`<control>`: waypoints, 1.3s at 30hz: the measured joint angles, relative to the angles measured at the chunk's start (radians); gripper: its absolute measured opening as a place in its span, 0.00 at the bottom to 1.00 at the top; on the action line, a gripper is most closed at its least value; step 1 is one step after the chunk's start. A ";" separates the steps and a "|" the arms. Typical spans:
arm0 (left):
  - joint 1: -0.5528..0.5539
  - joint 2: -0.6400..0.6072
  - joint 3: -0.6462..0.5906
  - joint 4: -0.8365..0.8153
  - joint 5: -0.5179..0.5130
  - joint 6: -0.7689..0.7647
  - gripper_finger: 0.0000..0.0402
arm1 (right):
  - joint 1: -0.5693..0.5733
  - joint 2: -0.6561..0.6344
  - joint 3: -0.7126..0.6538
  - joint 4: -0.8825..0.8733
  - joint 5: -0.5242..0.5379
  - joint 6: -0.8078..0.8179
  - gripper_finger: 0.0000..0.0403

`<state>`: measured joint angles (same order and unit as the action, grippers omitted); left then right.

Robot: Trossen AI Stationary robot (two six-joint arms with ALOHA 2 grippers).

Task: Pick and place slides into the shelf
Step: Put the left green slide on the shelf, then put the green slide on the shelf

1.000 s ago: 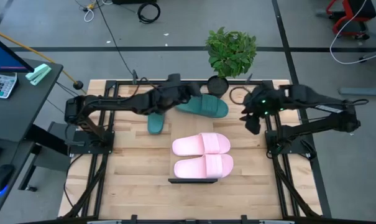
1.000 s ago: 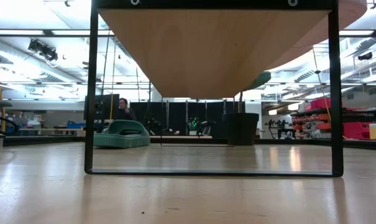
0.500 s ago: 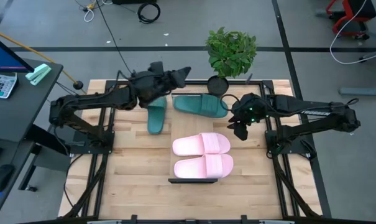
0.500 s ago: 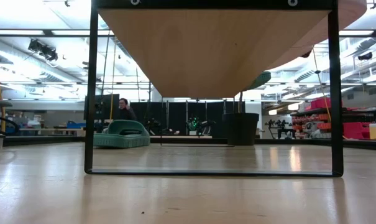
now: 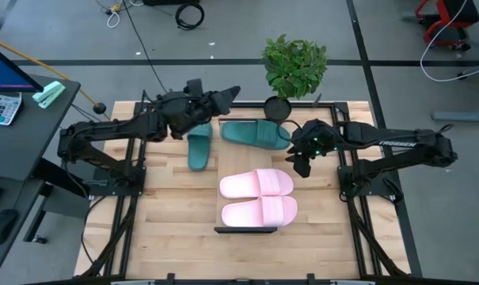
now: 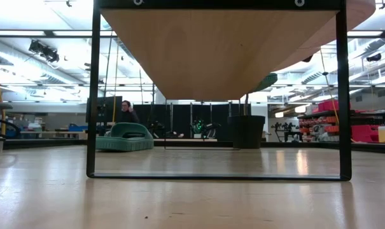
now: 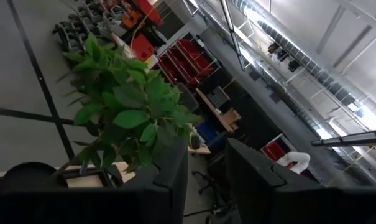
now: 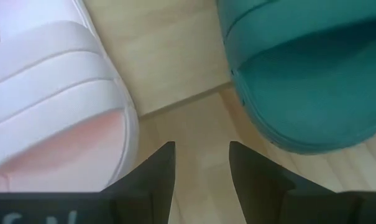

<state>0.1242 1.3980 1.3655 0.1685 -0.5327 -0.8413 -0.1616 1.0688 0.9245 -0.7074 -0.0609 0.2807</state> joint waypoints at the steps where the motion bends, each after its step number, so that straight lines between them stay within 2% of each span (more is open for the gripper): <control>1: -0.001 0.001 0.000 -0.001 0.002 0.000 0.28 | 0.000 0.010 0.000 0.003 0.000 -0.005 0.39; 11: -0.017 0.001 0.000 0.003 0.014 -0.003 0.27 | 0.000 0.111 0.000 0.058 0.010 -0.023 0.39; 19: -0.024 0.001 0.000 0.003 0.039 -0.003 0.27 | -0.005 0.122 0.000 0.058 0.098 -0.021 0.39; 26: -0.024 0.001 0.000 0.003 0.065 -0.002 0.27 | -0.038 0.122 0.000 0.058 0.102 -0.015 0.39; 29: -0.028 0.001 0.000 -0.005 0.067 0.001 0.27 | -0.040 0.122 0.000 0.058 0.073 -0.010 0.39; 34: -0.037 0.001 0.001 -0.055 0.067 0.011 0.27 | -0.037 0.116 0.000 0.051 -0.042 0.010 0.39; 39: -0.038 -0.010 0.001 -0.265 0.067 -0.092 0.25 | -0.037 0.059 0.000 -0.020 -0.047 0.013 0.39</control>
<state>0.0864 1.3877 1.3668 -0.0961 -0.4657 -0.9332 -0.1982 1.1276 0.9241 -0.7273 -0.1083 0.2932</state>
